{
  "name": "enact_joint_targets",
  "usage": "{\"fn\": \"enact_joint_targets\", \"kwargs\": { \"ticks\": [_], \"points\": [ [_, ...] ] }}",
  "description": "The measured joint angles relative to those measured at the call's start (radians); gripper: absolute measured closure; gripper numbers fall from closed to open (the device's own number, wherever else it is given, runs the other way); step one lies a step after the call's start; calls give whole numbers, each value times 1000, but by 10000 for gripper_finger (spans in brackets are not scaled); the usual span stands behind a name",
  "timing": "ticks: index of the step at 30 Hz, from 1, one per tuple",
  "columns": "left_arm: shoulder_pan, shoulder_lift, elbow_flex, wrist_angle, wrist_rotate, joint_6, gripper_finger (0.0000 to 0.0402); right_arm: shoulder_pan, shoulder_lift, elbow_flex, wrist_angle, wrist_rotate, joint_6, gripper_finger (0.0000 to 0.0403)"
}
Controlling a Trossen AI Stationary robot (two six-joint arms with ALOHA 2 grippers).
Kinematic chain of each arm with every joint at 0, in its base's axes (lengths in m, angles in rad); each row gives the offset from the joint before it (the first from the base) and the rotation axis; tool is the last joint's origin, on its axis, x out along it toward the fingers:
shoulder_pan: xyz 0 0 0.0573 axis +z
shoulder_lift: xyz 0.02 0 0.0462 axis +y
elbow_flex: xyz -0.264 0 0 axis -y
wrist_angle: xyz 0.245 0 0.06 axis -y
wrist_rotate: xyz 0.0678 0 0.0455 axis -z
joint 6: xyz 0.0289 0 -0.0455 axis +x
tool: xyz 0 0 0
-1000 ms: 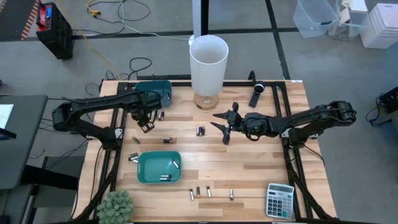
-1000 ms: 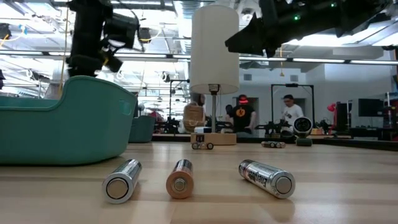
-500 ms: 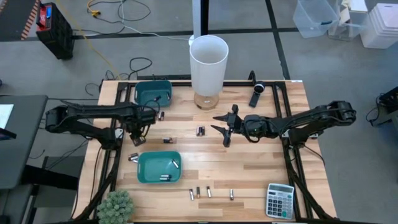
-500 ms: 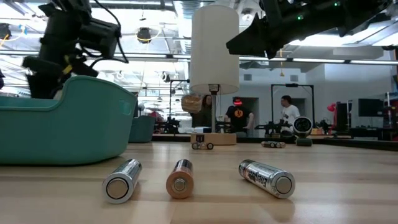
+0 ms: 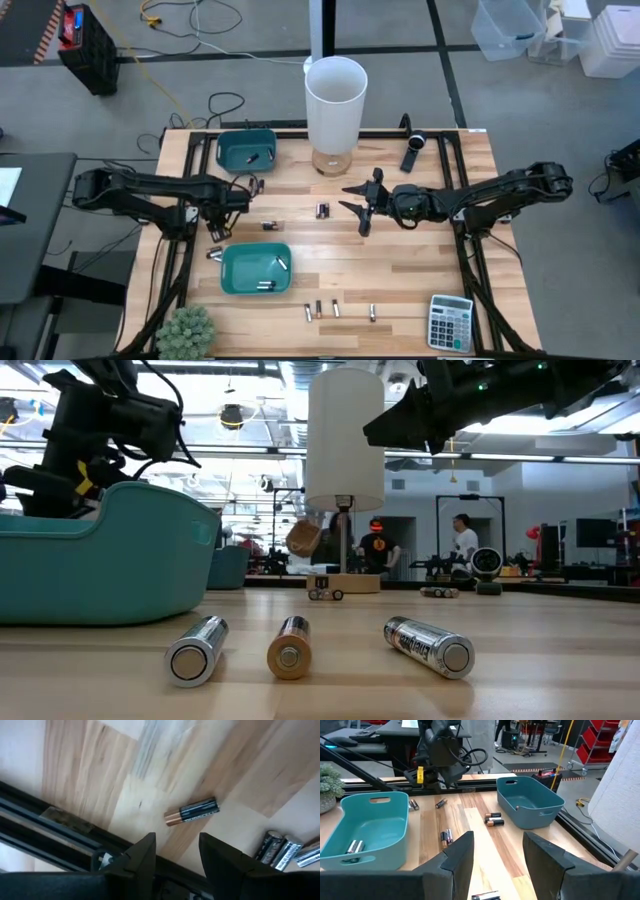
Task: Sort batteries
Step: Put the black battery into the blue bin
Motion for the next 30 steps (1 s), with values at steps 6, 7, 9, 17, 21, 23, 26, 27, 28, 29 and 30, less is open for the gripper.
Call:
{"fn": "enact_joint_targets", "kwargs": {
  "ticks": [6,7,9,17,21,23,26,27,28,29,30],
  "points": [
    [-43,-85,0,34,23,1,255,0,0,0,0,0,0,218],
    [-49,-116,2,42,25,1,255,0,0,0,1,0,0,218],
    [-52,-184,10,52,25,2,255,0,0,0,3,0,0,218],
    [-30,-373,8,-22,2,-10,255,0,0,1,17,0,0,218],
    [-31,-335,8,-23,1,-13,255,0,0,2,26,0,0,218],
    [-29,-300,8,-17,-25,-50,255,0,0,2,29,0,2,218],
    [-8,-247,8,-4,-51,-170,255,0,0,2,31,0,13,218],
    [3,-229,8,4,-51,-221,255,0,0,2,31,0,16,218],
    [13,-211,8,6,-52,-261,255,0,0,2,31,0,18,218],
    [22,-195,8,6,-52,-285,255,0,0,1,32,0,21,218],
    [28,-180,8,5,-53,-306,255,0,0,2,32,0,23,218]
  ]
}}
